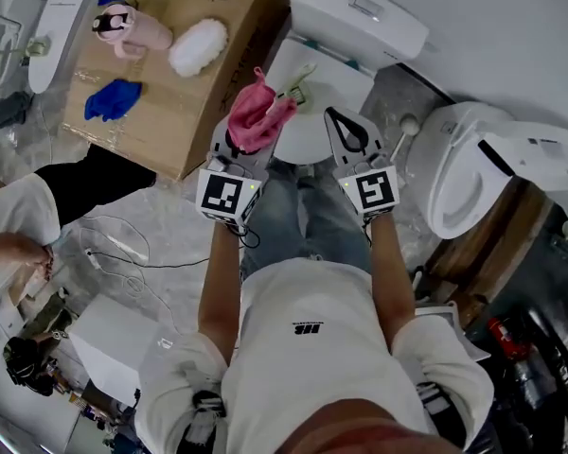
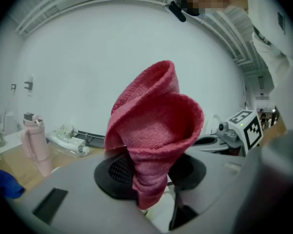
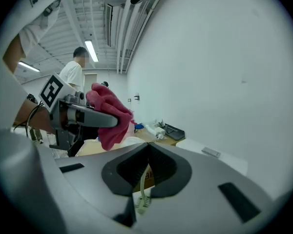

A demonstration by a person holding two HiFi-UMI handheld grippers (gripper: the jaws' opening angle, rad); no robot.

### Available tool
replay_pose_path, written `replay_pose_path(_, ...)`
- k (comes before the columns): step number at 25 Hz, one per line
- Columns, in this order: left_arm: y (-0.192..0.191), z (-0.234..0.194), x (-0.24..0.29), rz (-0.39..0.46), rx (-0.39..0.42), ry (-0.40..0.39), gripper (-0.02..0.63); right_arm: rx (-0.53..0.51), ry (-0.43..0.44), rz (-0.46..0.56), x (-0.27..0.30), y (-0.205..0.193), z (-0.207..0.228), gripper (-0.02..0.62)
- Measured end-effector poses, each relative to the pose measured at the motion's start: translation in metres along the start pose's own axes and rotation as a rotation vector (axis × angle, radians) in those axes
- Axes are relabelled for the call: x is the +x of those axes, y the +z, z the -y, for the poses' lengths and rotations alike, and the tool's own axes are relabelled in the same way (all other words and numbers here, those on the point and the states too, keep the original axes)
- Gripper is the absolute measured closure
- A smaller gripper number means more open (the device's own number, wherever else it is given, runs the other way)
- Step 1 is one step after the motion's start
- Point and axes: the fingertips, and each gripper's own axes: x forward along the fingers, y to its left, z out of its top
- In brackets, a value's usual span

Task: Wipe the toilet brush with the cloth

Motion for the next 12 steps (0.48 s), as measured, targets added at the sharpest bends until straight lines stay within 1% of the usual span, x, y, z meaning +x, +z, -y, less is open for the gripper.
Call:
replay_pose_path(5, 0.028, 0.019, -0.017, 0.015, -0.001, 0.021, 0.442, -0.025, 0.024, 0.048, -0.028, 0.048, -0.005, 0.598)
replay_pose_path(12, 0.063, 0.04, -0.037, 0.051, 0.016, 0.056, 0.442, 0.002, 0.045, 0.111, -0.06, 0.098, -0.005, 0.598)
